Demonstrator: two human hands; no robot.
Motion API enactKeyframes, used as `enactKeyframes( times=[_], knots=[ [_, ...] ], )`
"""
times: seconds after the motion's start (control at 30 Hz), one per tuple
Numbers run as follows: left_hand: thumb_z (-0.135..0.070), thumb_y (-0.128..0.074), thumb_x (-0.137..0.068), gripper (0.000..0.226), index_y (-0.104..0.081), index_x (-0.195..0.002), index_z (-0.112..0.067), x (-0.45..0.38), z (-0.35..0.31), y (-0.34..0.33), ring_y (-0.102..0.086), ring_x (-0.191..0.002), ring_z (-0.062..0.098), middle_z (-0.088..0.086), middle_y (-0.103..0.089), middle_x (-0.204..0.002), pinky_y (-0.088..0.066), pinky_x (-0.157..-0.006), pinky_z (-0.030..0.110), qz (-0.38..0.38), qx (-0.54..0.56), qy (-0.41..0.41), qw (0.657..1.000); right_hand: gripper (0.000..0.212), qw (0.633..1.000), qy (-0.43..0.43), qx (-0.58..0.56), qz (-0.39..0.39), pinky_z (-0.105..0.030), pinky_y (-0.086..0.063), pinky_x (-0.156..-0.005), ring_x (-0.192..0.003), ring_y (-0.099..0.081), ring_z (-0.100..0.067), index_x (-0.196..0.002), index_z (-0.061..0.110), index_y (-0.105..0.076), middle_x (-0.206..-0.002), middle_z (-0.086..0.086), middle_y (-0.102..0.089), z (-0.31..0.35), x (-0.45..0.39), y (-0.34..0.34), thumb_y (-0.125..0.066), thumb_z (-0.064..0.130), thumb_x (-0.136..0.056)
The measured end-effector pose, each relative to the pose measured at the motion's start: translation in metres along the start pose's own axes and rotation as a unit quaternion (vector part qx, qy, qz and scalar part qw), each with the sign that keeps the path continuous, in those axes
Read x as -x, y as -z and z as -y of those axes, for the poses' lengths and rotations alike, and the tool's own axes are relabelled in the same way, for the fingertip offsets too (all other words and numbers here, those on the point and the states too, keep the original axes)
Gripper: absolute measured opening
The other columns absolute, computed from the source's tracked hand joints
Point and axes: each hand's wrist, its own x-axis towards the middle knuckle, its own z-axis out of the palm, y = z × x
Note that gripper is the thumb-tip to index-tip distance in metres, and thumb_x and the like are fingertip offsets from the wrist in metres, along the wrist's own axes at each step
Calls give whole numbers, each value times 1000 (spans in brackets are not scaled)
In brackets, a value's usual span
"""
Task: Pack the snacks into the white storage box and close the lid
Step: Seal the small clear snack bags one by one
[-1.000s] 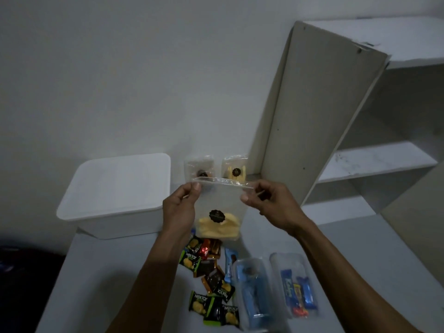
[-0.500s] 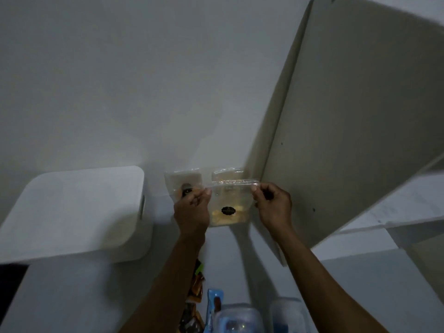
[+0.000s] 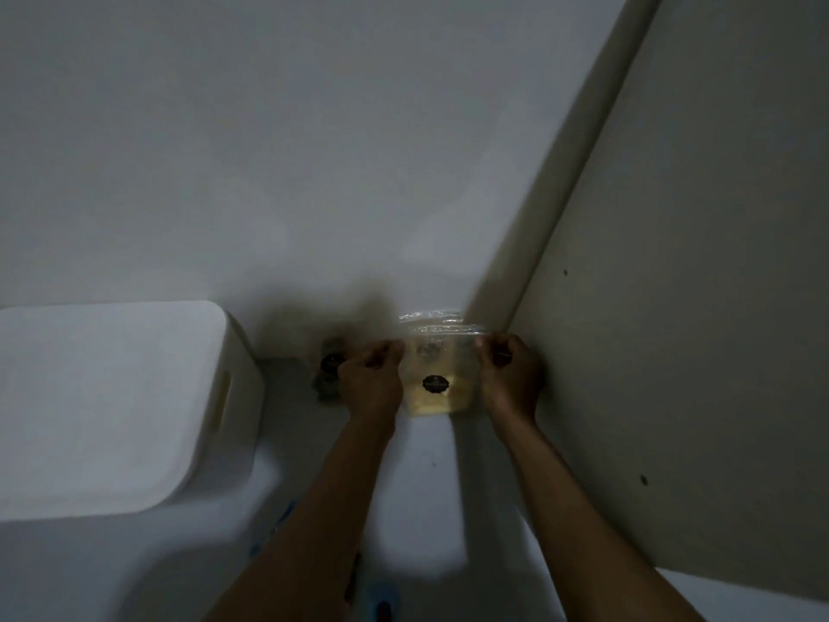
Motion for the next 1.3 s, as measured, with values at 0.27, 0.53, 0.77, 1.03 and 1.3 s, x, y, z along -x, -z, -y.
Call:
enactKeyframes(
  times=[0.27,0.53,0.77,1.03,1.3],
  knots=[
    [-18,-75,-84,27,-72,-108,-6,-11,0,-8,-65,-86,14,6,-71,-94,-51,-81,26,-13,-38,-8,999,26,999,-25,35,7,-36,-56,-82,-86,-66,-22,-112,16,-68,-102,-8,-69,-10,-10,-17,-70,24,-87],
    [-19,-73,-85,38,-66,-120,-8,-8,-3,-4,-62,-90,13,3,-65,-96,-50,-85,26,6,-49,-10,999,34,999,-43,23,19,-33,-53,-85,-91,-66,-22,-118,15,-65,-96,-1,-67,-4,-6,-13,-73,21,-86],
    [-22,-75,-83,39,-67,-119,-7,2,-10,6,-63,-91,12,8,-69,-105,-51,-85,26,8,-74,-26,997,39,997,-48,54,36,-31,-52,-92,-99,-65,-19,-124,17,-64,-111,-3,-68,2,-1,-6,-72,23,-87],
    [-28,-72,-86,31,-72,-113,-12,50,-16,68,-67,-87,10,3,-73,-100,-54,-84,29,54,-114,-49,991,19,993,-8,25,115,-11,-47,-69,-82,-61,-13,-109,13,-68,-94,-2,-67,21,75,16,-66,9,-90],
    [-28,-72,-85,22,-72,-107,-22,112,-12,190,-66,-87,4,-7,-71,-92,-55,-83,30,66,-127,-65,988,17,979,-1,25,201,-33,-60,-79,-82,-67,-5,-109,31,-68,-94,12,-68,27,201,5,-63,23,-95]
  ],
)
